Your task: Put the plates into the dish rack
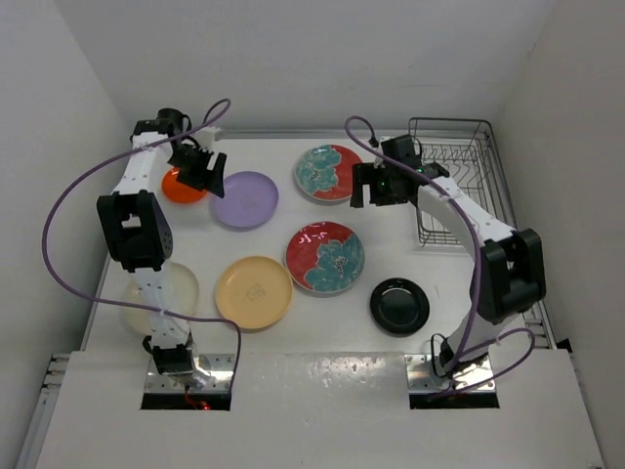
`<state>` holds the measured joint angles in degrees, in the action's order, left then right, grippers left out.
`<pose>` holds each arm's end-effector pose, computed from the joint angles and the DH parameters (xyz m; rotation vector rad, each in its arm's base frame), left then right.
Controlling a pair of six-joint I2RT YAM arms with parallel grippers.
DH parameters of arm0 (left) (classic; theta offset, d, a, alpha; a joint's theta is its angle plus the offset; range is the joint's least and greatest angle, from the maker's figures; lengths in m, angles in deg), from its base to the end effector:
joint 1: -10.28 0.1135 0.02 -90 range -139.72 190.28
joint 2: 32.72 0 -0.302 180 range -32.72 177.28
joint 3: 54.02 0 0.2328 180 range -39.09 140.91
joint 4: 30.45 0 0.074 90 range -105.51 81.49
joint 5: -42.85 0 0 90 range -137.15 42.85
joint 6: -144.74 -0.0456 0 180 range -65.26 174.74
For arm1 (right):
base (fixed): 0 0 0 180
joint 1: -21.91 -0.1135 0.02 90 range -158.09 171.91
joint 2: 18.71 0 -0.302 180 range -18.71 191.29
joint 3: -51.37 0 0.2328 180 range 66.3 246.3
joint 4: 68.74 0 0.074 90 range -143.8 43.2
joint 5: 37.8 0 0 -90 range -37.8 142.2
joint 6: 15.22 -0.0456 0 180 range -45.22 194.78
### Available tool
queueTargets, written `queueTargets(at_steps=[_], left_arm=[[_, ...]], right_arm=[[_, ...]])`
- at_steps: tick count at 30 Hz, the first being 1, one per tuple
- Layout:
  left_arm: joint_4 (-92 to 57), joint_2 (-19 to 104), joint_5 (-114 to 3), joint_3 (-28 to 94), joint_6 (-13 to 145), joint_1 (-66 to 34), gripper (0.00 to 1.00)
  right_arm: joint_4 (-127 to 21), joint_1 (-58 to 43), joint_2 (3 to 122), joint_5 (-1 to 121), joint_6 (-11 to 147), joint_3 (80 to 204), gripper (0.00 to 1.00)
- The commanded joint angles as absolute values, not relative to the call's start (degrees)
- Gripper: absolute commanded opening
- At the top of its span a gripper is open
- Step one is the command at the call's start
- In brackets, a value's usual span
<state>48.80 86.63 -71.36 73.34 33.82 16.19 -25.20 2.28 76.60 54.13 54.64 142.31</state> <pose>0.4353 0.0263 0.2997 0.4462 2.6568 -0.4585 0.3388 0.1225 0.3077 -0.0049 2.4380 0.3577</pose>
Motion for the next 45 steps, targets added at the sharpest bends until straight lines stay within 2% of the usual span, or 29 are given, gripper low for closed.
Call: queueTargets(at_steps=[1,6,11,18,27,28,31,32,36,41,45], left_arm=[[44.9,85.2,-72.9,72.2,32.0,14.2,0.80],[44.9,84.0,-74.9,69.6,24.2,9.8,0.80],[45.7,81.5,-75.9,63.8,16.1,6.4,0.80],[46.4,82.1,-76.7,60.7,15.9,4.7,0.80],[43.3,76.3,-74.3,52.2,17.9,3.5,0.80],[43.3,76.3,-74.3,52.2,17.9,3.5,0.80],[43.3,74.7,-73.1,51.5,18.4,3.5,0.80],[42.6,73.8,-72.6,50.8,18.4,3.0,0.80],[41.5,72.5,-72.0,48.5,18.4,3.0,0.80],[41.0,72.0,-71.5,48.5,19.0,3.0,0.80],[40.5,72.6,-70.9,50.5,19.0,3.0,0.80]], right_arm=[[-23.3,1.7,79.6,61.5,53.2,143.8,0.88],[-22.4,2.5,83.5,72.4,52.6,137.3,0.91],[-28.5,1.3,84.2,71.5,49.2,129.8,0.90],[-37.6,1.1,87.3,75.2,45.7,124.1,0.83],[-49.8,3.0,90.5,79.9,43.1,116.8,0.54],[-50.5,3.4,91.7,80.0,42.9,115.5,0.43],[-51.4,3.5,93.6,81.0,44.4,115.0,0.17],[-51.2,3.5,94.2,80.9,45.3,114.8,0.00],[-48.8,3.5,93.1,80.4,46.9,114.9,0.00],[-42.2,3.2,82.1,78.4,47.8,121.1,0.00],[-39.1,3.2,73.3,72.9,48.9,130.6,0.00]])
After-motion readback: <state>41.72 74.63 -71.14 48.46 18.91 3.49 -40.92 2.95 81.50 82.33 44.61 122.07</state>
